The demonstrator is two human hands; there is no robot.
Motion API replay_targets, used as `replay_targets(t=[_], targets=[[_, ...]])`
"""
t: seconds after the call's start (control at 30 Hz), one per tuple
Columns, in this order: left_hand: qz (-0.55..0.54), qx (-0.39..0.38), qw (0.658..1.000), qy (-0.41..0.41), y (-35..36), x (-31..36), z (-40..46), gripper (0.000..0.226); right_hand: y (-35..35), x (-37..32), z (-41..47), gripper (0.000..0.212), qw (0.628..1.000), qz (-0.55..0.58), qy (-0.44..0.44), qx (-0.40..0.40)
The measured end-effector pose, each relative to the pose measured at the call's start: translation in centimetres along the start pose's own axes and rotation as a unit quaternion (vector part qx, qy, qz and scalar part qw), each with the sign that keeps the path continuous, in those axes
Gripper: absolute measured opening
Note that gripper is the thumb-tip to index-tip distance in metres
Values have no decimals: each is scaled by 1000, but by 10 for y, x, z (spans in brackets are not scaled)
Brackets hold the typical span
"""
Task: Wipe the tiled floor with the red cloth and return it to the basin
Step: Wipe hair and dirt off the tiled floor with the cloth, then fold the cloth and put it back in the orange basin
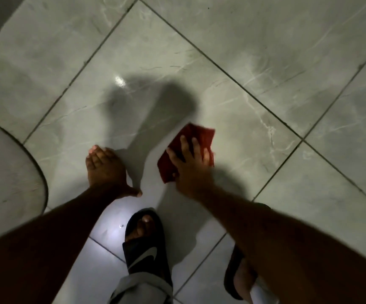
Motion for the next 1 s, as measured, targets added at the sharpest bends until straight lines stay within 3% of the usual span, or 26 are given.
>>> replay_targets(t=[0.07,0.23,0.33,0.43,0.5,0.57,0.6,0.63,0.7,0.8,0.83,0.9,1.0], targets=[[0,2,1000,-1,0,0,-1,171,-25,38,28,76,1000,-19,-23,-7],[-3,3,1000,-2,-1,-1,0,172,-82,149,27,70,968,58,240,38],[-2,10,1000,-4,1,-2,0,173,-70,139,-9,66,951,48,304,17],[7,28,1000,-12,-2,-4,-4,172,-47,74,-33,59,970,73,231,11],[-4,47,999,-10,-3,-2,-13,164,-36,29,-39,48,968,196,155,-21],[-85,57,995,9,-4,8,-28,137,-35,-6,-40,47,948,289,114,-76],[-180,54,982,20,-5,14,-37,113,-39,-19,-40,49,943,302,108,-89],[-308,41,950,20,-9,21,-45,82,-46,-28,-38,50,942,308,112,-75],[-556,-15,830,-28,-24,24,-73,21,-72,-45,-37,50,940,313,134,-15],[-802,-102,588,-10,-60,23,-118,24,-122,-78,-40,50,940,315,121,43],[-840,-116,530,19,-75,16,-133,36,-140,-93,-42,50,938,326,106,45],[-868,-99,483,64,-105,-10,-164,55,-174,-126,-49,53,928,363,78,32],[-883,-20,466,57,-131,-66,-200,42,-220,-185,-61,53,897,440,-3,-30]])
Point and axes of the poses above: each hand's wrist, its own z-axis towards the middle knuckle, its own y-axis out of the palm, x = y × z, the point moved 6 cm from there along z, towards the middle knuckle, and after that the axes turned 1 degree about x, right-handed, at the moved point
